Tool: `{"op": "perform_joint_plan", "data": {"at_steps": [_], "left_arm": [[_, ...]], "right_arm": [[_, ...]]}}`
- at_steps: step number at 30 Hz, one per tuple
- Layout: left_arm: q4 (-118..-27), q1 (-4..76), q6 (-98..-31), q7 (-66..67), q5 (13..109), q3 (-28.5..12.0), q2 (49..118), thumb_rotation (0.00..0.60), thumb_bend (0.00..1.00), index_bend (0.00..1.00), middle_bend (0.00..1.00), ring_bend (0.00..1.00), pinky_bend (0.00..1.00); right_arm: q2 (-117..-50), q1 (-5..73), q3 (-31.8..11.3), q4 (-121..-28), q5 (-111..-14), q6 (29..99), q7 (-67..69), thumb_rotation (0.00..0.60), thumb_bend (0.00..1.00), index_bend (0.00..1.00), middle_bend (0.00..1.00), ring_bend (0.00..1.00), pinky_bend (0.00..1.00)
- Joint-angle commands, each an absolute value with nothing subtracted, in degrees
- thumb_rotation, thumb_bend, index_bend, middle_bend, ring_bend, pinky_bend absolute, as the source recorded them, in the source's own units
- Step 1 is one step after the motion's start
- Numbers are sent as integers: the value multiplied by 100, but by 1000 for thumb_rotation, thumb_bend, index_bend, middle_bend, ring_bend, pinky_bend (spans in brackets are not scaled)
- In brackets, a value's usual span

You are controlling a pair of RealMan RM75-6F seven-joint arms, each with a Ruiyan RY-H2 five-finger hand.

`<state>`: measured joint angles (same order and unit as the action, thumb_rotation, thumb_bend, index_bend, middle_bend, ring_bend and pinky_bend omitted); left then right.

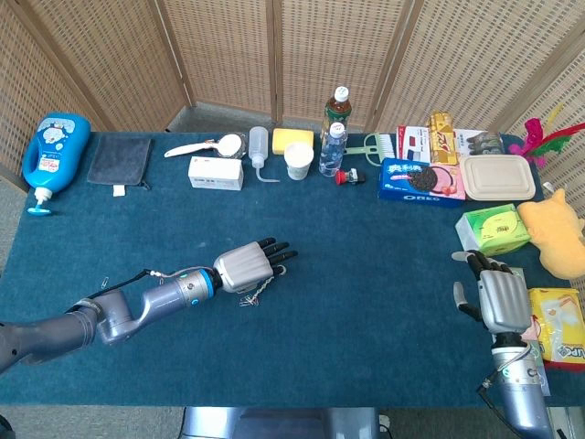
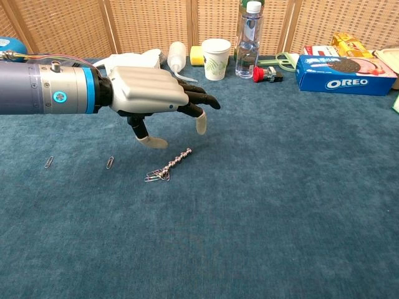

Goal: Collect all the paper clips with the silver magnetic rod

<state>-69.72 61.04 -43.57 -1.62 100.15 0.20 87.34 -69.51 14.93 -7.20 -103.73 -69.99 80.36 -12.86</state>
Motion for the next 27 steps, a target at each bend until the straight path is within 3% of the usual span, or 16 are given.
{"op": "perform_joint_plan", "data": {"at_steps": [1,11,27], "left_arm": [[-7047,6152,-4184,-71,9829,1,8729,600,643,251,22,0,118],[-7164,6242,-3849,347,9499,-43,8718,600,793,260,2,0,97],[-7308,6370,-3568,684,9272,29,8760,600,791,260,0,0,84]], "right_arm": [[-6953,1477,-735,-10371,-6987,8016,-1255,600,509,302,307,317,327],[-6975,1441,-773,-10350,-6991,7956,-1170,600,509,302,307,313,327],[-6970,1365,-830,-10293,-6981,7879,-965,600,509,300,299,302,327]]}}
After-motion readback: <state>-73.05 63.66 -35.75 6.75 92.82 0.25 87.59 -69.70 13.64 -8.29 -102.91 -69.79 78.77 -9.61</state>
